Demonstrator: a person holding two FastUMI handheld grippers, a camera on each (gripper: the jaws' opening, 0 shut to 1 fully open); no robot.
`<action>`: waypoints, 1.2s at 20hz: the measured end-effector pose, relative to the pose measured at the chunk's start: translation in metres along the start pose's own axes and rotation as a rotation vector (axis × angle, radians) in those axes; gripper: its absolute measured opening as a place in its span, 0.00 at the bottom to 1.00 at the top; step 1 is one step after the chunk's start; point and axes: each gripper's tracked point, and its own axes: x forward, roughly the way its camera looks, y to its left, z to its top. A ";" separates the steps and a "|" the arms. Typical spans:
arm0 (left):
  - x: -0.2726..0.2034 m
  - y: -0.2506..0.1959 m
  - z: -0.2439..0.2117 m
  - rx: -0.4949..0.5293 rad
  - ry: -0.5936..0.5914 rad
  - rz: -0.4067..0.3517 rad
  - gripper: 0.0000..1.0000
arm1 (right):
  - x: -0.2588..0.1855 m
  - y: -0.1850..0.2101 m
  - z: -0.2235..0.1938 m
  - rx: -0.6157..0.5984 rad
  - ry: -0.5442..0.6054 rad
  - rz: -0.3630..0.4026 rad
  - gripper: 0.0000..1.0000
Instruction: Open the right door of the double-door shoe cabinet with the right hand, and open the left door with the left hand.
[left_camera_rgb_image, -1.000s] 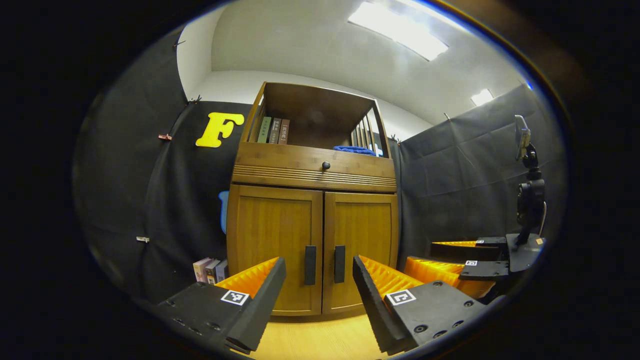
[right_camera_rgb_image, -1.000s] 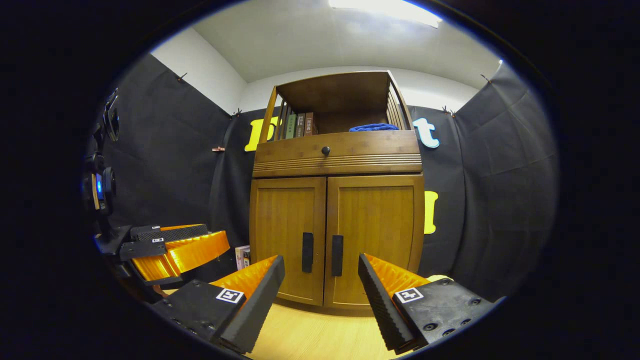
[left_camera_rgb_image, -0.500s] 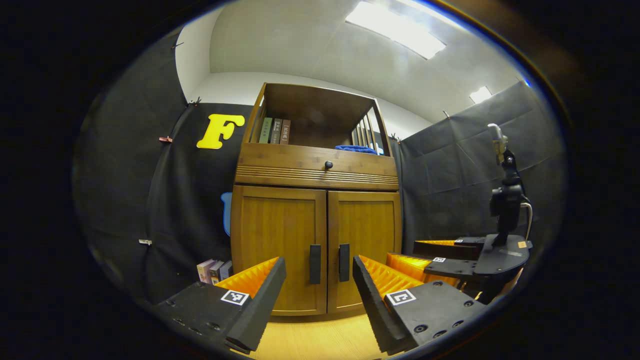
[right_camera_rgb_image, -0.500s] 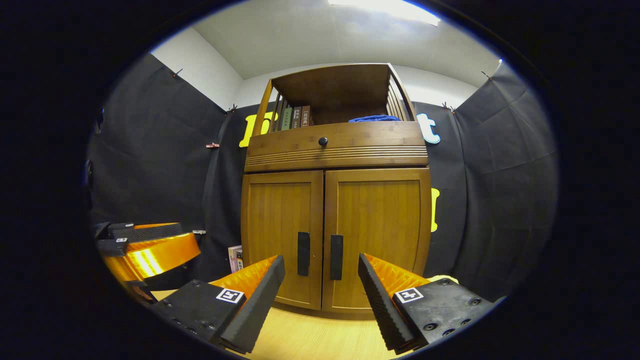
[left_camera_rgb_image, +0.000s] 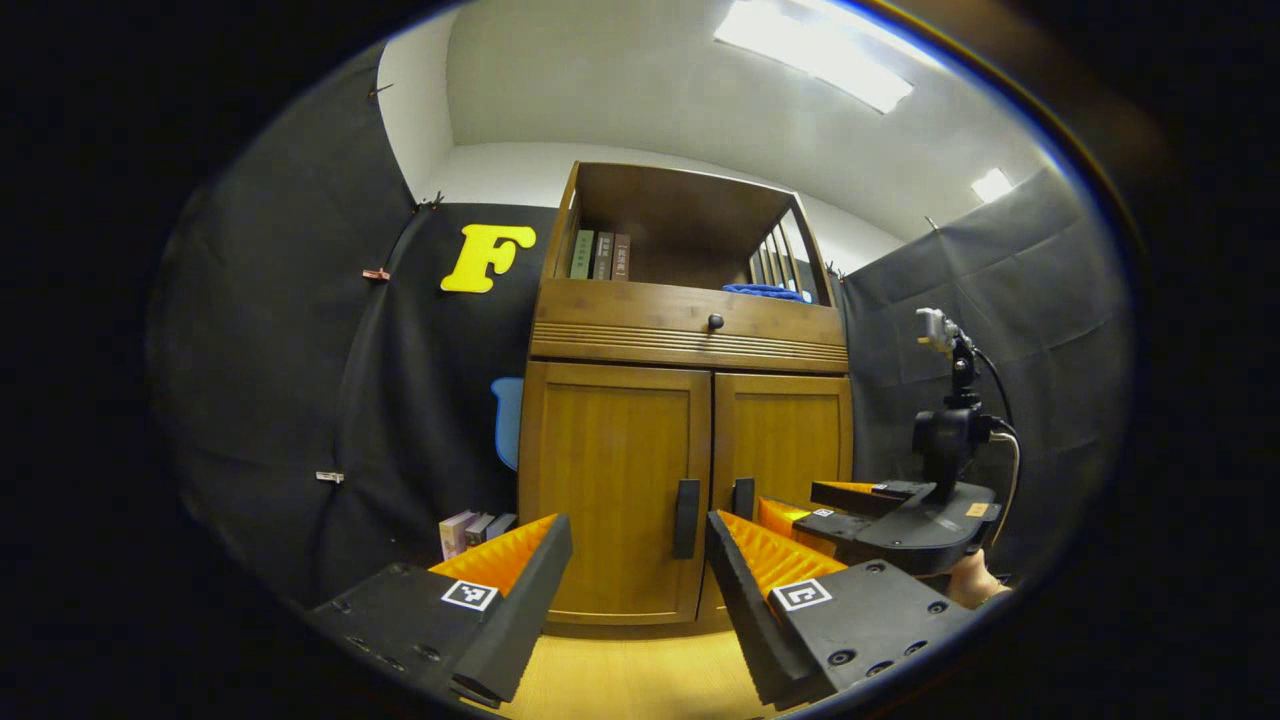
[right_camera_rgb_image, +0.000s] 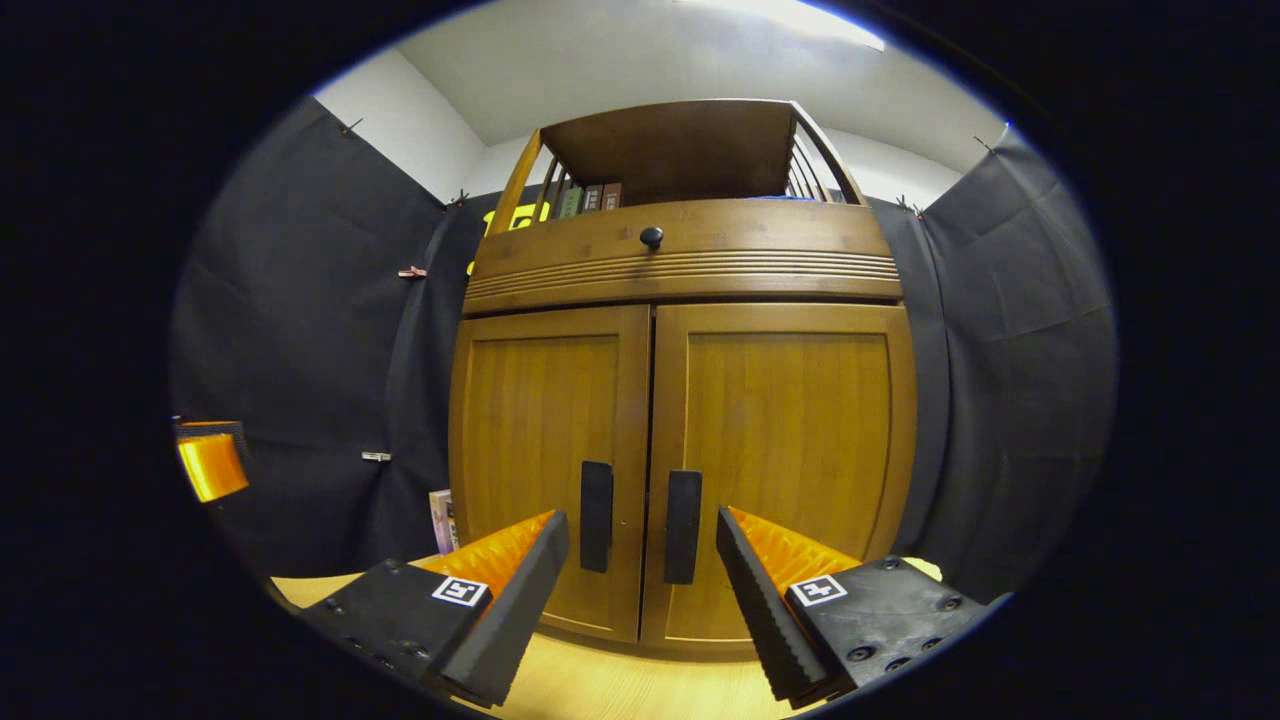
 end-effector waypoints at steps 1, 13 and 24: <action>-0.001 0.004 -0.001 -0.003 0.003 0.005 0.84 | 0.010 -0.007 -0.002 -0.011 -0.010 -0.031 0.94; -0.003 0.058 -0.017 0.012 0.019 0.069 0.84 | 0.101 -0.030 -0.063 0.025 0.065 -0.133 0.81; 0.002 0.087 -0.044 0.018 0.068 0.119 0.84 | 0.125 -0.031 -0.087 -0.079 0.079 -0.154 0.37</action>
